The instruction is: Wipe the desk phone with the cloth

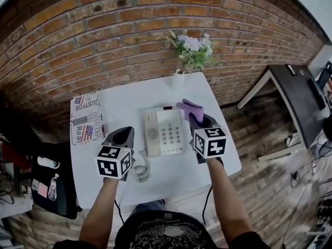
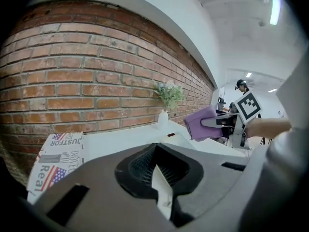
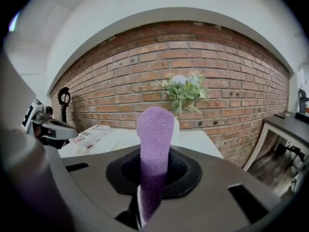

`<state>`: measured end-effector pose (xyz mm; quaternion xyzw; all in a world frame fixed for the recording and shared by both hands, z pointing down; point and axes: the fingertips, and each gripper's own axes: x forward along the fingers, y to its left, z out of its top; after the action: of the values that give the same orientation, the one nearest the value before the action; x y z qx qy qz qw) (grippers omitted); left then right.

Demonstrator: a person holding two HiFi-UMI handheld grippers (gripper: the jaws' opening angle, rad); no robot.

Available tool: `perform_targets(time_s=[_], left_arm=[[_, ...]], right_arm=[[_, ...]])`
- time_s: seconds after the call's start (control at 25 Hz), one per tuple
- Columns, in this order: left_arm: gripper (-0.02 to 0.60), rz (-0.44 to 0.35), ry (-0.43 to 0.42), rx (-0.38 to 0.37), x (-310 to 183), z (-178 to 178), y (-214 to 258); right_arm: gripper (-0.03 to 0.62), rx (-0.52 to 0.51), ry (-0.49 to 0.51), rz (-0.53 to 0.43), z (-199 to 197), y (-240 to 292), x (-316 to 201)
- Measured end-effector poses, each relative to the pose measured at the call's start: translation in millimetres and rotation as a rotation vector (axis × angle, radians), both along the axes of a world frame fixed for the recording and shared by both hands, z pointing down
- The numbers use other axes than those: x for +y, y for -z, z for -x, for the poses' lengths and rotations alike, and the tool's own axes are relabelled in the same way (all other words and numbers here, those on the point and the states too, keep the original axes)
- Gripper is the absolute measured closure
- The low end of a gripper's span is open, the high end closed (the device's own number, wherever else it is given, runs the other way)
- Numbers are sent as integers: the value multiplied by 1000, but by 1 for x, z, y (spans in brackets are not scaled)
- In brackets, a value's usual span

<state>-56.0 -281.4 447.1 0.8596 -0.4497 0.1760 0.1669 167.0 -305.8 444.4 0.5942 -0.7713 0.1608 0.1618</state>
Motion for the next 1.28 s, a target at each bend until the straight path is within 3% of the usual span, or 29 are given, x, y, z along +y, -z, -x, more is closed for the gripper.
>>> perform_targets(time_s=[0.44,0.8,1.28], left_arm=[[580,62,-17,12,-22,8,-28],[580,68,-10,14,-28,11,-32],[580,63,15,7,8,3,-34]], right_arm=[[551,93,35,72,11,-32,-49],[551,294,235,104,53,-54,-55],[551,346,391,111,87,-67,-20]])
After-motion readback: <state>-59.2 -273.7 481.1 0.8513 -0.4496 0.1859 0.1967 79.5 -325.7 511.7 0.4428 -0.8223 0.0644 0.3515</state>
